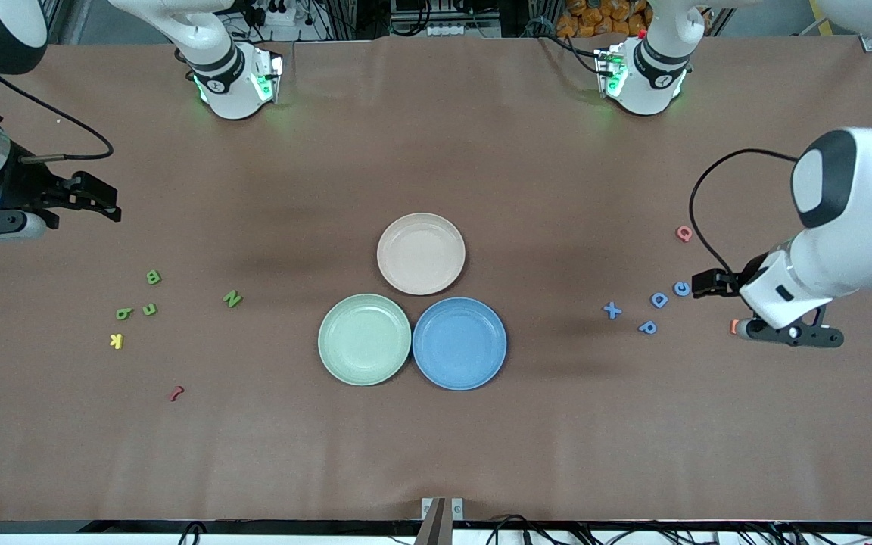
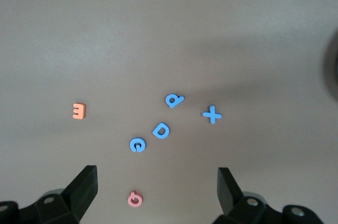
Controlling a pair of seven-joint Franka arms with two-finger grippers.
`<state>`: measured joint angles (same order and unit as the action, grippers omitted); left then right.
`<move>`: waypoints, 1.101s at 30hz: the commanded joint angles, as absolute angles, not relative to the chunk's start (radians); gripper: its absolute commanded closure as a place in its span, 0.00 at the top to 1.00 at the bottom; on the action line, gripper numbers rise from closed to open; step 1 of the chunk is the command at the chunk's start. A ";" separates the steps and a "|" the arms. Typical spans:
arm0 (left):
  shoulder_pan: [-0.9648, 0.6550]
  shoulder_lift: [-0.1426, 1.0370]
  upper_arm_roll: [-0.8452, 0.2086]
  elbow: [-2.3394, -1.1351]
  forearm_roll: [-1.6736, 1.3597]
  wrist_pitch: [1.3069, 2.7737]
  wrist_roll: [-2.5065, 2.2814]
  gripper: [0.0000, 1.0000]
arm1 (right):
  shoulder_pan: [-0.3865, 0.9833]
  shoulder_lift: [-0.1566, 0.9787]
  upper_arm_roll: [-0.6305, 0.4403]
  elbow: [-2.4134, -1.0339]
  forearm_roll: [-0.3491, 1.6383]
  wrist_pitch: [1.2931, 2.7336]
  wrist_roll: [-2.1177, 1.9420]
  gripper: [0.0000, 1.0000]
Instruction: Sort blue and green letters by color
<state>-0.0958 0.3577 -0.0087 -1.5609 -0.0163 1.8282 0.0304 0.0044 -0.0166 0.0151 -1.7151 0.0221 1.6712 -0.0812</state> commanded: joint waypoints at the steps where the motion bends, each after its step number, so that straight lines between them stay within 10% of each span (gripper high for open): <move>1: -0.100 0.379 -0.012 -1.603 -0.008 1.900 0.012 1.00 | -0.003 -0.014 0.023 -1.707 0.009 1.663 -0.063 1.00; 33: -0.156 0.566 -0.012 -1.692 0.008 2.180 -0.068 1.00 | 0.003 -0.012 0.025 -1.710 0.009 1.641 -0.017 1.00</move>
